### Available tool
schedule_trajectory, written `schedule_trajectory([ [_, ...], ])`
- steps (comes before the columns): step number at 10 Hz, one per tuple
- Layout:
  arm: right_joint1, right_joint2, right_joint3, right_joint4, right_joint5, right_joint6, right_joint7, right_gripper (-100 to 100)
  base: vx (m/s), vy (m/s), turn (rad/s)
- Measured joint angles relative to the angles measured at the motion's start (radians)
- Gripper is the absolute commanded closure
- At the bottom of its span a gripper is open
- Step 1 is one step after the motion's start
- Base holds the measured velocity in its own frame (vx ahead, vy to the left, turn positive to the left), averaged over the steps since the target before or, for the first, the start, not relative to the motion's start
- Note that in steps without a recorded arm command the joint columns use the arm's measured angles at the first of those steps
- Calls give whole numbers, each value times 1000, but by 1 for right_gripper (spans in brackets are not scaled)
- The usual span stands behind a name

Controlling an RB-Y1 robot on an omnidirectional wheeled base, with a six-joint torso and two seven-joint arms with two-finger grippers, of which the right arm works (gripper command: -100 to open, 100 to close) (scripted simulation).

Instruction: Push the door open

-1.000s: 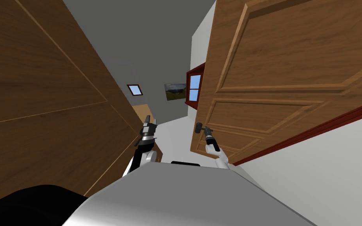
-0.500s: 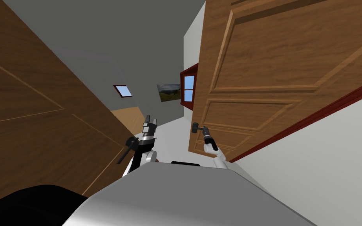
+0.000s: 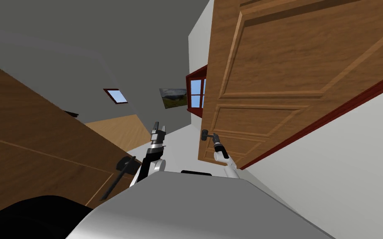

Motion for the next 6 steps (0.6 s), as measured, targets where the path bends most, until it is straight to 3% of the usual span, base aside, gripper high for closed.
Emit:
schedule_trajectory([
  [6, -27, 11, 32, 28, -43, -11, 48, 100, 95, 42, -151],
])
